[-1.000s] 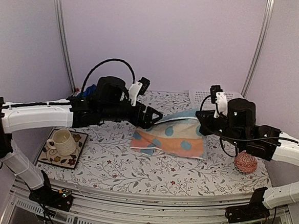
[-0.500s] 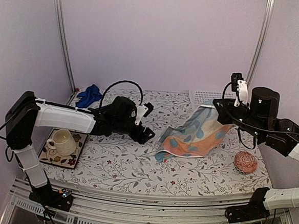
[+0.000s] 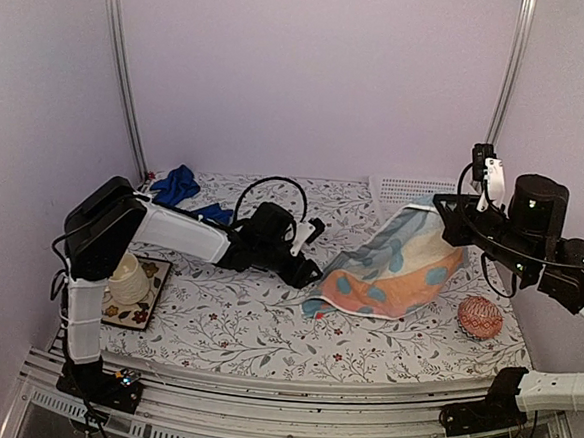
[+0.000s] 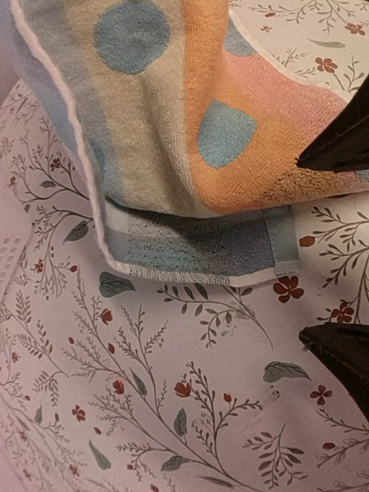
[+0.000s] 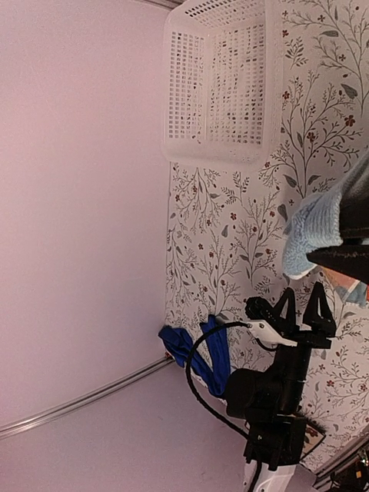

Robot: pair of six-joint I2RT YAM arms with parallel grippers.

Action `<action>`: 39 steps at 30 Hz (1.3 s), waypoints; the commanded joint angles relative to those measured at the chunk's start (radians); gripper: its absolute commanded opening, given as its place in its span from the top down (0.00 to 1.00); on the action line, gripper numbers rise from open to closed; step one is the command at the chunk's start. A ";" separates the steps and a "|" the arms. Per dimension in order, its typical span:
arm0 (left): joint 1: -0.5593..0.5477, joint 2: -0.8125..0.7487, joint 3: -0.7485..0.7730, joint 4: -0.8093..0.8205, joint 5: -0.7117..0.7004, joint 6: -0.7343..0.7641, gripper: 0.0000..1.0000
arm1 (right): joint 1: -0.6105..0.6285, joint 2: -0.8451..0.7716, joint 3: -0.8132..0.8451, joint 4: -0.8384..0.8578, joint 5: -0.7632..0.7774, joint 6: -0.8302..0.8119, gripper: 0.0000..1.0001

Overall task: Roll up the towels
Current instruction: Pick up the towel from the center of the board.

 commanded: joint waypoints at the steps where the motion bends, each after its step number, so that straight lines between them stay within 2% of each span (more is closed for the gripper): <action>1: 0.001 0.070 0.077 0.005 0.042 -0.011 0.33 | -0.006 -0.014 -0.025 -0.008 0.036 -0.007 0.98; 7: 0.008 0.153 0.153 -0.008 0.055 -0.013 0.33 | -0.008 -0.012 -0.046 0.007 0.020 -0.008 0.98; 18: 0.028 0.240 0.226 -0.028 0.055 -0.040 0.43 | -0.008 0.008 -0.063 0.037 -0.003 -0.011 0.98; 22: 0.035 0.228 0.183 0.025 0.023 -0.062 0.44 | -0.007 0.011 -0.071 0.053 -0.003 -0.017 0.98; 28: 0.075 0.168 0.078 0.177 0.064 -0.132 0.43 | -0.007 0.030 -0.073 0.061 -0.006 -0.020 0.98; 34: 0.075 0.235 0.167 0.088 0.092 -0.122 0.45 | -0.007 0.038 -0.073 0.071 -0.007 -0.025 0.98; 39: 0.057 0.258 0.184 0.034 0.114 -0.092 0.47 | -0.007 0.042 -0.074 0.071 -0.003 -0.027 0.98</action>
